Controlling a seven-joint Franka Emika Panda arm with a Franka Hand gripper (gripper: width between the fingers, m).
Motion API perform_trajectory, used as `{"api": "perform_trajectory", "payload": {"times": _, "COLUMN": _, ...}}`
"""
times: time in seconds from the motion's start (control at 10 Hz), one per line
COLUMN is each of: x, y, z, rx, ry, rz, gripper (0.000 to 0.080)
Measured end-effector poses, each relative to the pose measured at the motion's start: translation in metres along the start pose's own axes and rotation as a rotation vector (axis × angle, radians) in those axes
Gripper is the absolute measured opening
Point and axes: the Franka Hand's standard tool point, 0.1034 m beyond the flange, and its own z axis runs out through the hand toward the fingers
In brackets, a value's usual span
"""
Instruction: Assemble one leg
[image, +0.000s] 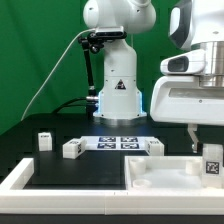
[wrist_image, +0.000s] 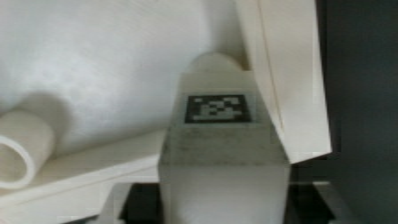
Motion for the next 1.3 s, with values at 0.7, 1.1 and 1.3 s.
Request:
{"api": "perform_trajectory", "payload": {"times": 0.7, "x": 0.007, "y": 0.019, "z": 0.0, "rx": -0.072, "ry": 0.02, "rz": 0.524, "gripper": 0.0319}}
{"api": "perform_trajectory", "payload": {"times": 1.1, "x": 0.006, "y": 0.019, "z": 0.001, "rx": -0.07, "ry": 0.02, "rz": 0.574, "gripper": 0.0631}}
{"api": "perform_trajectory", "payload": {"times": 1.3, "x": 0.006, "y": 0.019, "z": 0.001, "rx": -0.07, "ry": 0.02, "rz": 0.574, "gripper": 0.0644}}
